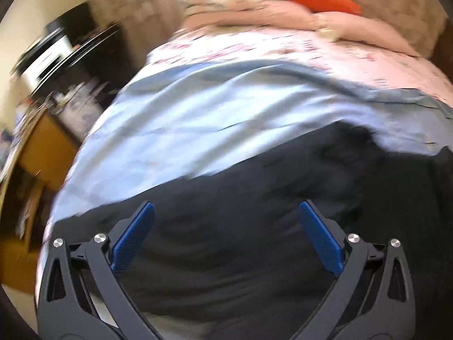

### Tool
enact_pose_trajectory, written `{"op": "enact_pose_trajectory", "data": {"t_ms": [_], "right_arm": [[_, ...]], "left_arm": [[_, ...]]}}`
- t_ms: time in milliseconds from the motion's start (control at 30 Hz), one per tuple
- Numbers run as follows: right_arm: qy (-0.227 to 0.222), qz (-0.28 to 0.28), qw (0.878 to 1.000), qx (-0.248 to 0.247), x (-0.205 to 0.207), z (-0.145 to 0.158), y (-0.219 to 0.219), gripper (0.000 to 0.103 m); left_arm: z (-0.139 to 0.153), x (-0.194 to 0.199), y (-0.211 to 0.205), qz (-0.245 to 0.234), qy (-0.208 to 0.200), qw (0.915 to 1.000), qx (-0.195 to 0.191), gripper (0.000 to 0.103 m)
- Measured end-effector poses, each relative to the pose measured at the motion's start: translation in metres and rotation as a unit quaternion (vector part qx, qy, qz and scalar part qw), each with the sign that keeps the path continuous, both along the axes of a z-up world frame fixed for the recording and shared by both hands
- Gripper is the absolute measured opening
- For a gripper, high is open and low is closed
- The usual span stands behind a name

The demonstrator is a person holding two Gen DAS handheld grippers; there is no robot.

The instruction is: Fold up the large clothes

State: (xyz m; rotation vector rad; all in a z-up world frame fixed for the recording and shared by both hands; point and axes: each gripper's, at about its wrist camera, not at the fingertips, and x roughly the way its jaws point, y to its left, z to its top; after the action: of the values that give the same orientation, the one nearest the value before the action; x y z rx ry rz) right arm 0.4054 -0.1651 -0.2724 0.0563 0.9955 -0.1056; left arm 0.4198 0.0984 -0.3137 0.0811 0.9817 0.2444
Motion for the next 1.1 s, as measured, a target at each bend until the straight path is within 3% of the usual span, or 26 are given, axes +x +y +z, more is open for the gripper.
{"op": "enact_pose_trajectory", "data": {"t_ms": [100,167,367,500,600,633,700,900,1000,1067,1100], "right_arm": [[-0.003,0.039,0.999,-0.013,-0.011,0.002,0.051,0.102],[0.012,0.054,0.998,-0.025,-0.015,-0.004,0.079,0.102],[0.061,0.041,0.997,-0.006,-0.028,-0.035,0.119,0.102],[0.06,0.066,0.995,-0.043,-0.03,-0.043,0.145,0.102],[0.066,0.079,0.994,-0.048,-0.029,-0.047,0.155,0.102],[0.069,0.081,0.993,-0.049,-0.028,-0.048,0.158,0.102],[0.063,0.097,0.992,-0.043,-0.029,-0.046,0.165,0.102],[0.039,0.186,0.979,-0.077,-0.035,-0.041,0.213,0.102],[0.039,0.208,0.974,-0.075,-0.037,-0.042,0.227,0.102],[0.039,0.22,0.972,-0.071,-0.038,-0.041,0.233,0.102],[0.038,0.224,0.971,-0.069,-0.039,-0.04,0.235,0.102]], "left_arm": [[-0.003,-0.03,0.06,0.044,0.022,0.9988,0.003,0.101],[-0.012,-0.051,0.101,0.071,0.05,0.996,-0.02,0.101],[-0.033,-0.096,0.172,0.126,0.09,0.9875,-0.03,0.101],[-0.049,-0.118,0.205,0.163,0.1,0.9772,-0.093,0.101],[-0.07,-0.13,0.231,0.203,0.09,0.9473,-0.231,0.101],[-0.085,-0.132,0.239,0.208,0.092,0.9259,-0.302,0.101],[-0.107,-0.137,0.247,0.231,0.083,0.89,-0.384,0.101],[-0.099,-0.142,0.26,0.282,-0.023,0.8614,-0.422,0.101],[-0.1,-0.132,0.273,0.315,-0.051,0.8398,-0.439,0.101],[-0.105,-0.126,0.282,0.348,-0.057,0.83,-0.432,0.074],[-0.104,-0.123,0.288,0.351,-0.06,0.8292,-0.431,0.049]]}}
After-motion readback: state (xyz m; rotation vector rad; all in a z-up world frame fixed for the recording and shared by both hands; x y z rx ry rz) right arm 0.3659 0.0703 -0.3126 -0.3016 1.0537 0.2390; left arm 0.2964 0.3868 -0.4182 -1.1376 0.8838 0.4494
